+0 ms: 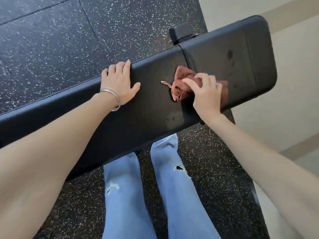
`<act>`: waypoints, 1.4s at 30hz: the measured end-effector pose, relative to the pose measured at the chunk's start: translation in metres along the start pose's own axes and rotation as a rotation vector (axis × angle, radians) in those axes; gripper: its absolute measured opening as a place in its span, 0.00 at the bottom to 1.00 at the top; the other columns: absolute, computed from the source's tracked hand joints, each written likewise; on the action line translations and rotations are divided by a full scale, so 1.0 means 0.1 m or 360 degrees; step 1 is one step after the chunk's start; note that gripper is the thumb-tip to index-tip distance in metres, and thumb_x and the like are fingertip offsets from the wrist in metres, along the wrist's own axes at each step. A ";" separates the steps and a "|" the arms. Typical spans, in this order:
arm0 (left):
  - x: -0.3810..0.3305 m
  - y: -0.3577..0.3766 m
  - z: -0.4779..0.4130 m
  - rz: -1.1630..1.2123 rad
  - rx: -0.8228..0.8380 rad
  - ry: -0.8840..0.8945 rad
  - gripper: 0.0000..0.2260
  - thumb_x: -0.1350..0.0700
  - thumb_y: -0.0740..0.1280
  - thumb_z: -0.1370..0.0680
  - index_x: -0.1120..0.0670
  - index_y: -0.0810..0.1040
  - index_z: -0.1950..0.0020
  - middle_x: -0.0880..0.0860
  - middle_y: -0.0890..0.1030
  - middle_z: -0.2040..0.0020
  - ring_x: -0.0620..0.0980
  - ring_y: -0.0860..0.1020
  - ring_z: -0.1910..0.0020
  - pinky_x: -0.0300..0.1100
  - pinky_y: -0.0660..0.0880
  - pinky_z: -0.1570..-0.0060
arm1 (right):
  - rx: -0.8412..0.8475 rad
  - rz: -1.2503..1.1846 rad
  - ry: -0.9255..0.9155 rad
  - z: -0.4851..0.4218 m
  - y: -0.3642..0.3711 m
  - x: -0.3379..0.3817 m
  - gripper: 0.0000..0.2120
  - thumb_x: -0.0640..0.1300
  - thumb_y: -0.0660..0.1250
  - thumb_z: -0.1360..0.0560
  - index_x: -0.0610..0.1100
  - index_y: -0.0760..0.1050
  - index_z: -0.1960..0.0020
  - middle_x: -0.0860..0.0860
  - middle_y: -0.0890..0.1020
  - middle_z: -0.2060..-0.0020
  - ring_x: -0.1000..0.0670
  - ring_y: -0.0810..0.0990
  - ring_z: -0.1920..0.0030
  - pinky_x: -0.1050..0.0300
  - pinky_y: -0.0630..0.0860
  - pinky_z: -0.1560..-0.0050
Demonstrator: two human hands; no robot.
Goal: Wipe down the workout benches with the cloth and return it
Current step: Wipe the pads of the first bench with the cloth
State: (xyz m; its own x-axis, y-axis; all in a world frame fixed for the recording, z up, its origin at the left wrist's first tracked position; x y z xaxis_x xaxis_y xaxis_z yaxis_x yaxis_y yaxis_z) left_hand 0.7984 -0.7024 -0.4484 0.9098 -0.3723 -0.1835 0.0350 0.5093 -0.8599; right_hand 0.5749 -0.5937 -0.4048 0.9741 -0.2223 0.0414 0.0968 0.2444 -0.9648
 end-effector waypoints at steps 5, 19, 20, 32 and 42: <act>0.00 0.04 0.02 -0.0053 0.0006 0.0084 0.35 0.40 0.57 0.24 0.58 0.52 0.24 0.59 0.61 0.27 0.62 0.61 0.30 0.58 0.58 0.31 | -0.0110 -0.0234 0.0692 0.61 0.23 0.04 0.28 0.30 0.61 0.30 0.54 0.74 0.37 0.46 0.73 0.39 0.40 0.70 0.43 0.46 0.69 0.56; 0.01 0.00 0.04 -0.0114 0.0082 0.0223 0.36 0.41 0.59 0.23 0.58 0.49 0.23 0.58 0.56 0.24 0.62 0.58 0.28 0.57 0.58 0.31 | -0.0326 -0.0424 0.0542 1.29 0.42 0.82 0.26 0.31 0.62 0.33 0.55 0.79 0.43 0.46 0.79 0.48 0.39 0.76 0.55 0.49 0.73 0.62; 0.01 0.00 0.05 -0.0115 0.0082 0.0227 0.36 0.42 0.59 0.23 0.58 0.49 0.23 0.58 0.56 0.24 0.62 0.58 0.28 0.57 0.58 0.31 | -0.0363 -0.0417 0.0660 1.24 0.40 0.63 0.27 0.30 0.63 0.33 0.55 0.79 0.42 0.47 0.78 0.47 0.40 0.75 0.55 0.48 0.73 0.61; 0.00 0.00 0.08 -0.0056 0.0028 0.0209 0.35 0.43 0.60 0.23 0.58 0.51 0.24 0.60 0.58 0.25 0.62 0.59 0.29 0.56 0.57 0.31 | -0.0141 -0.0607 0.0919 1.41 0.49 1.19 0.26 0.29 0.62 0.30 0.54 0.78 0.40 0.45 0.76 0.44 0.39 0.74 0.52 0.46 0.70 0.55; -0.07 -0.03 -0.09 -0.0025 0.0108 0.0145 0.33 0.43 0.59 0.23 0.58 0.52 0.24 0.61 0.63 0.29 0.64 0.63 0.32 0.58 0.63 0.35 | -0.0461 -0.0393 0.1067 0.75 -0.03 -0.34 0.23 0.37 0.68 0.27 0.54 0.72 0.35 0.45 0.73 0.42 0.41 0.72 0.45 0.45 0.73 0.51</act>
State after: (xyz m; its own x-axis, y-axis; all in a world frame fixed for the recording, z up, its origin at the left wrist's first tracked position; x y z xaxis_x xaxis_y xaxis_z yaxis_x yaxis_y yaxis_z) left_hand 0.7885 -0.7080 -0.4488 0.8677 -0.4479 -0.2154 0.0795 0.5529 -0.8295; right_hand 0.5570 -0.5164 -0.3843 0.5904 -0.7851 0.1871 0.1478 -0.1228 -0.9814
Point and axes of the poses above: each hand's wrist, its own z-axis away from the middle knuckle, its own y-axis out of the palm, x = y × z, the point moved 7 cm from there along -z, towards the middle knuckle
